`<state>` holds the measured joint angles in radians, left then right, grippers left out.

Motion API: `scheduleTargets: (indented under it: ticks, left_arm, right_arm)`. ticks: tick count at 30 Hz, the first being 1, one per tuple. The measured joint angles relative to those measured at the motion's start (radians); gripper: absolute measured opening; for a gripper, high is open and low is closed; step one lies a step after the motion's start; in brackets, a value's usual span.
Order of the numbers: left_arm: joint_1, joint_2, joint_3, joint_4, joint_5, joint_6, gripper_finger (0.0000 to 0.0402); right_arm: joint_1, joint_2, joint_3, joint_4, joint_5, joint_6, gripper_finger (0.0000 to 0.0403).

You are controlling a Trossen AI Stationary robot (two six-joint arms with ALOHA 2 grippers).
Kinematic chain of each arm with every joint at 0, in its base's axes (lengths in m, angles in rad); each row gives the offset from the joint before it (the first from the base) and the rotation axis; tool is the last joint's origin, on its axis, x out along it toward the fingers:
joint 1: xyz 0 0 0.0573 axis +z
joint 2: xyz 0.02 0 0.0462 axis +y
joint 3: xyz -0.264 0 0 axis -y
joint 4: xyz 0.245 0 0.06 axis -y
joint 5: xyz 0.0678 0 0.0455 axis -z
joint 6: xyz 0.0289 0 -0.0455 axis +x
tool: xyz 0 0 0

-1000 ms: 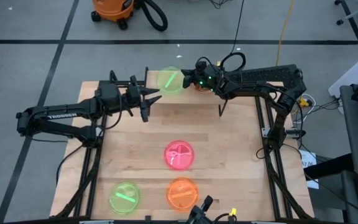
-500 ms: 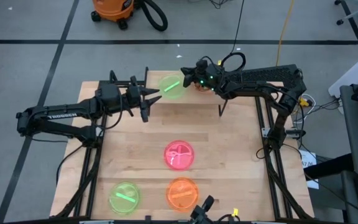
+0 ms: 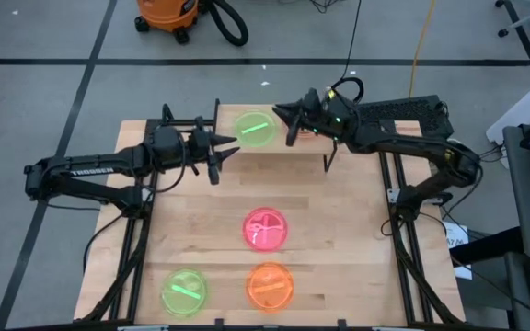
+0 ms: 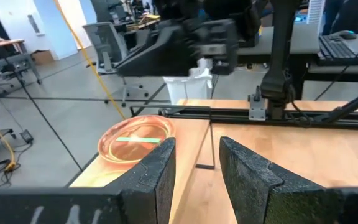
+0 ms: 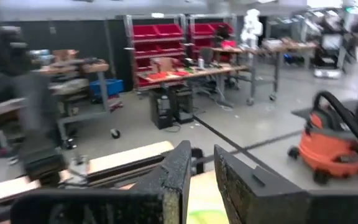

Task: Place and stack plates onto a shelf
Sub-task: Stack the pink plate on top of the green plate on the shelf

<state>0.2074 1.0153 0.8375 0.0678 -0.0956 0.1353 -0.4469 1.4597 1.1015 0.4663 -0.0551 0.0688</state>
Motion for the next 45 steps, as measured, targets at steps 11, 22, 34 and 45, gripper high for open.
scheduleTargets:
  ticks: [11,22,34,45]
  left_arm:
    - [-0.062,0.0,0.0,-0.029,-0.001,0.04,0.0131]
    - [-0.172,0.051,0.0,-0.044,-0.001,0.047,0.0131]
    - [-0.293,0.229,0.001,-0.068,0.0,0.065,0.0131]
    - [-0.351,0.309,0.0,-0.138,0.0,0.024,0.0131]
  right_arm:
    - [0.109,-0.241,-0.237,0.053,0.001,-0.01,0.0058]
    - [0.186,-0.389,-0.446,0.137,0.002,0.01,0.0058]
    - [0.272,-0.417,-0.507,0.143,0.002,0.028,0.0058]
    - [0.32,-0.417,-0.507,0.135,0.002,0.025,0.0058]
